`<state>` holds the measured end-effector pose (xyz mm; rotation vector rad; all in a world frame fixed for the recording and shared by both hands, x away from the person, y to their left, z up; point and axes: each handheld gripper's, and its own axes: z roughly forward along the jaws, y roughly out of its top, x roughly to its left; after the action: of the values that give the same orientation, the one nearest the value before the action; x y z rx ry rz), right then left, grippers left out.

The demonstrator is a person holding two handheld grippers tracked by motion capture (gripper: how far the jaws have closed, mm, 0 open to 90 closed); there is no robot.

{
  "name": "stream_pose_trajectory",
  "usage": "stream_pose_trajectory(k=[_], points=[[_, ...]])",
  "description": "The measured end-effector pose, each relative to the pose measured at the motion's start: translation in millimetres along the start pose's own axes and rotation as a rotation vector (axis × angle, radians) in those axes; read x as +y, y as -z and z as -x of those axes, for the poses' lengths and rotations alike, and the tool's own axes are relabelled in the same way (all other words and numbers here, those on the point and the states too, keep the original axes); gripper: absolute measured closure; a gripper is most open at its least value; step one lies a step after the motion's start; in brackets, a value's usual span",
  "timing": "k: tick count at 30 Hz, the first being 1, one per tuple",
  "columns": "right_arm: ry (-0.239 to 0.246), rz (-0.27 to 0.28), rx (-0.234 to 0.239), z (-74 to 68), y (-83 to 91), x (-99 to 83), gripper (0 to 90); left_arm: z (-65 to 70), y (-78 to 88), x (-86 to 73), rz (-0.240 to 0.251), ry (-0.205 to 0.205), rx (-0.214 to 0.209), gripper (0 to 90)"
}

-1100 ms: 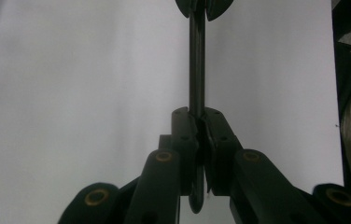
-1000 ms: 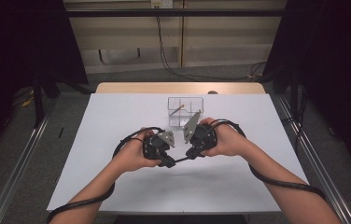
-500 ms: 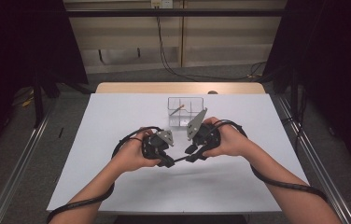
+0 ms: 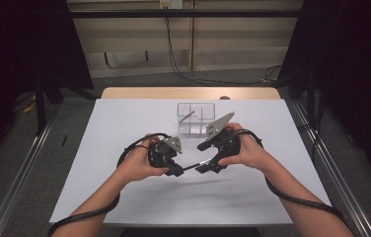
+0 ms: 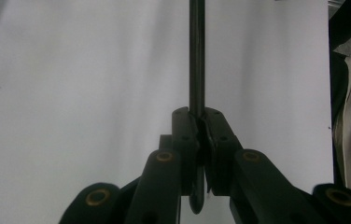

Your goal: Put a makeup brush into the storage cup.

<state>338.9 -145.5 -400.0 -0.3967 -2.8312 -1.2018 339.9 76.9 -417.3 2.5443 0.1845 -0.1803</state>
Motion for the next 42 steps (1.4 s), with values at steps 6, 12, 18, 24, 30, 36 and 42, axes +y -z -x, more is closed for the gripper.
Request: stream_pose_trajectory(k=[6, 12, 18, 24, 30, 36, 42], points=[[-0.04, 0.094, 0.015, 0.8, 1.2, -8.8, 12.9, -0.3, 0.1, -0.7, 0.004, -0.002, 0.001, 84.4], [-0.088, 0.188, -0.011, 2.1, 4.4, -16.7, 12.1, -0.4, 0.1, -2.3, 0.012, 0.008, -0.003, 84.4], [-0.104, 0.258, -0.047, 0.4, 6.4, -22.7, 11.4, -0.9, 0.2, -4.5, 0.035, 0.018, 0.002, 84.3], [-0.12, 0.323, -0.058, -1.4, 8.5, -26.3, 10.2, -0.9, 0.8, -5.2, 0.046, 0.021, -0.002, 84.4], [-0.116, 0.368, -0.077, -4.5, 8.8, -29.9, 10.2, -1.1, 0.4, -7.7, 0.066, 0.033, 0.001, 84.4], [-0.109, 0.434, -0.081, -7.4, 12.8, -32.3, 10.1, -1.6, 0.5, -9.7, 0.082, 0.039, 0.0, 84.4], [-0.115, 0.468, -0.109, -7.8, 15.7, -34.2, 10.1, -2.0, 1.0, -11.6, 0.106, 0.048, 0.0, 84.4]])
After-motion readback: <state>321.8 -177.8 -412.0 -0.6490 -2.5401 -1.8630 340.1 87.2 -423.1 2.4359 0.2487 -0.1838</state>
